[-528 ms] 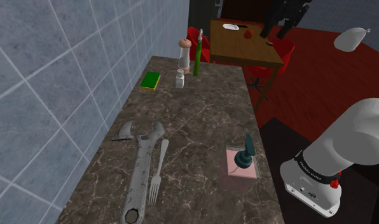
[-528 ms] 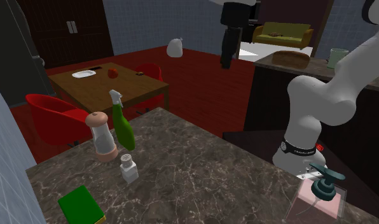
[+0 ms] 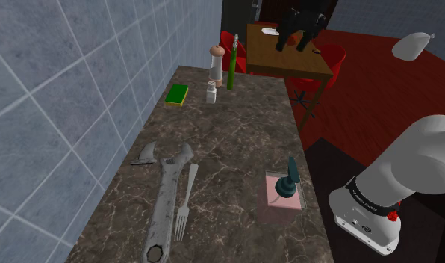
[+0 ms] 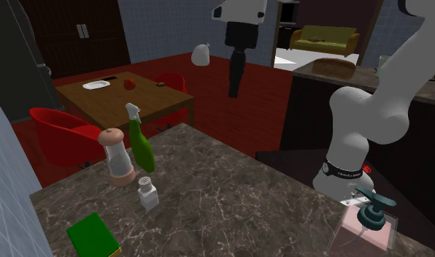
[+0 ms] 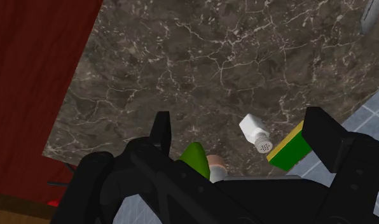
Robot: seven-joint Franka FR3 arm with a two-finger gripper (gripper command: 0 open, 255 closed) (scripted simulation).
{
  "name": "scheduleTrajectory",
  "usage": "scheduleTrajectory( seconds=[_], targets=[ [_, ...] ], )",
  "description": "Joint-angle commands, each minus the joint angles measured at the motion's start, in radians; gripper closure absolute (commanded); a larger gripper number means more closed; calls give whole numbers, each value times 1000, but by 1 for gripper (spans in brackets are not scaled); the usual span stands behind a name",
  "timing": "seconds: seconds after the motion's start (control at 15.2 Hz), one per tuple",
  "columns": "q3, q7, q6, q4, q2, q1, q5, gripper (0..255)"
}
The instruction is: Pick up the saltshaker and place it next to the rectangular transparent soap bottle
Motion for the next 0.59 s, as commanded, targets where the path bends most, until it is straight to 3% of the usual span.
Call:
scheduleTrajectory(
  seconds=[0.0, 0.53],
  targets=[
    [9, 9, 36, 29, 77, 3, 4, 0],
    [49, 63, 129, 203, 394, 19, 7, 0]
  ],
)
